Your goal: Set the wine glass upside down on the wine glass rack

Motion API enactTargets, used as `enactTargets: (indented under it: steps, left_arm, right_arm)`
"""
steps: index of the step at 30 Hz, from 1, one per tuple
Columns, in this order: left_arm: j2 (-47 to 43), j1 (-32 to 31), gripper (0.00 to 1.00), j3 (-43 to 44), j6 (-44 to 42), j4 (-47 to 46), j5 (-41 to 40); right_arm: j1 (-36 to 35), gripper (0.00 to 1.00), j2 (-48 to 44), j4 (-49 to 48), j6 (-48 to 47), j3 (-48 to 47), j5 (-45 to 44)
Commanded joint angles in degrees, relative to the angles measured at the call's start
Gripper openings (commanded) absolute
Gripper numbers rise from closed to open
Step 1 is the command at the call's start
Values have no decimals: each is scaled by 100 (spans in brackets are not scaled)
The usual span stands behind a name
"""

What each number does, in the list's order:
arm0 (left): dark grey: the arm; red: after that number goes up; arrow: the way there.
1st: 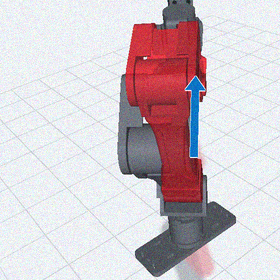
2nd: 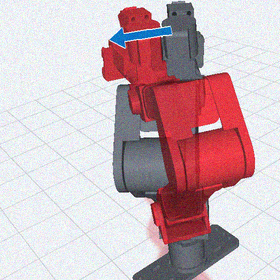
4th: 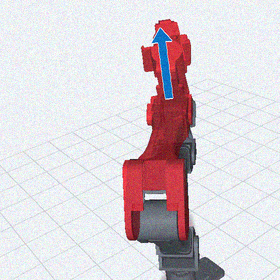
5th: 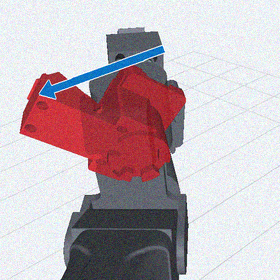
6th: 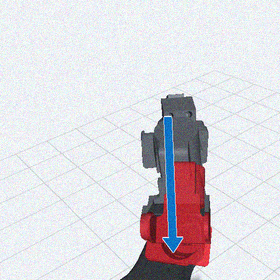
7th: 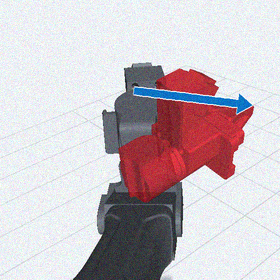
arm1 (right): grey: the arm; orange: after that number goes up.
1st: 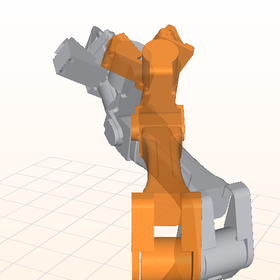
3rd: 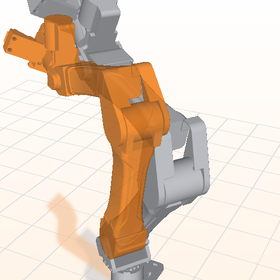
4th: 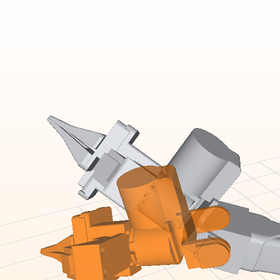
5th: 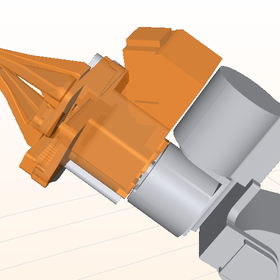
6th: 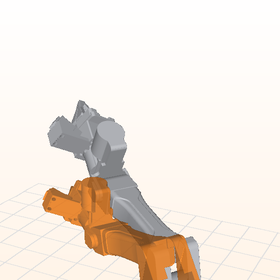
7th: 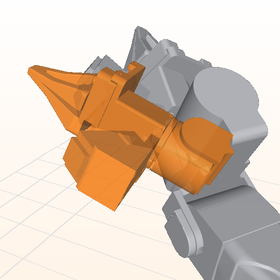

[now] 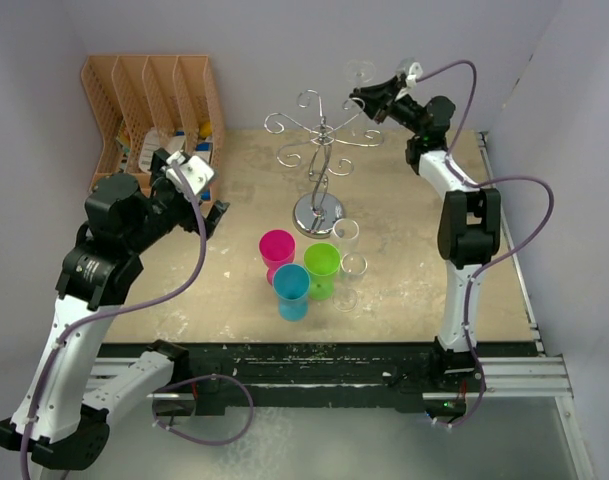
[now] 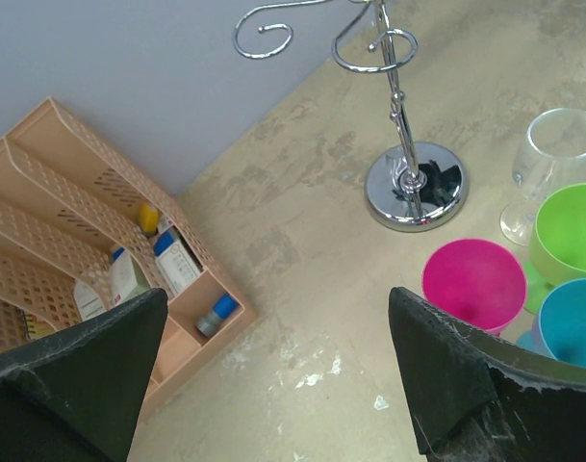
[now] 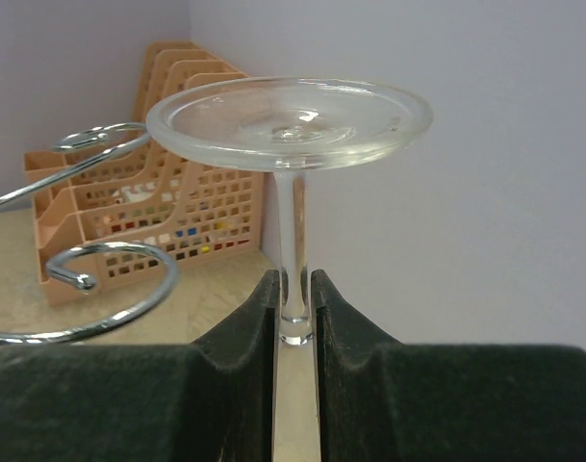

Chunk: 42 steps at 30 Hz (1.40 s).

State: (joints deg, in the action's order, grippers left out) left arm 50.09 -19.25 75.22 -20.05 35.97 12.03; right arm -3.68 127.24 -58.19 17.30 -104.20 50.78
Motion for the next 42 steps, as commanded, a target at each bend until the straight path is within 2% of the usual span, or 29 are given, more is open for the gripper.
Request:
enactTargets:
  steps: [1, 8, 13, 24, 34, 42]
  left_arm:
    - [56, 43, 99, 291, 98, -53, 223]
    - [50, 42, 99, 230, 83, -139, 187]
    - [8, 45, 100, 180, 45, -139, 136]
    - [-76, 97, 100, 74, 81, -164, 93]
    - [-92, 100, 100, 59, 89, -172, 107]
    - [-144, 121, 100, 0, 89, -178, 100]
  right_arm:
    - [-31, 0, 53, -281, -138, -229, 293]
    - [-80, 0, 14, -851, 45, 16, 891]
    - [-108, 0, -2, -1675, 526, 154, 1222]
    - [-330, 0, 38, -1998, 995, -16, 1720]
    - [-313, 0, -178, -2578, 1265, 470, 1933]
    - [-90, 0, -352, -3054, 1443, 941, 1678]
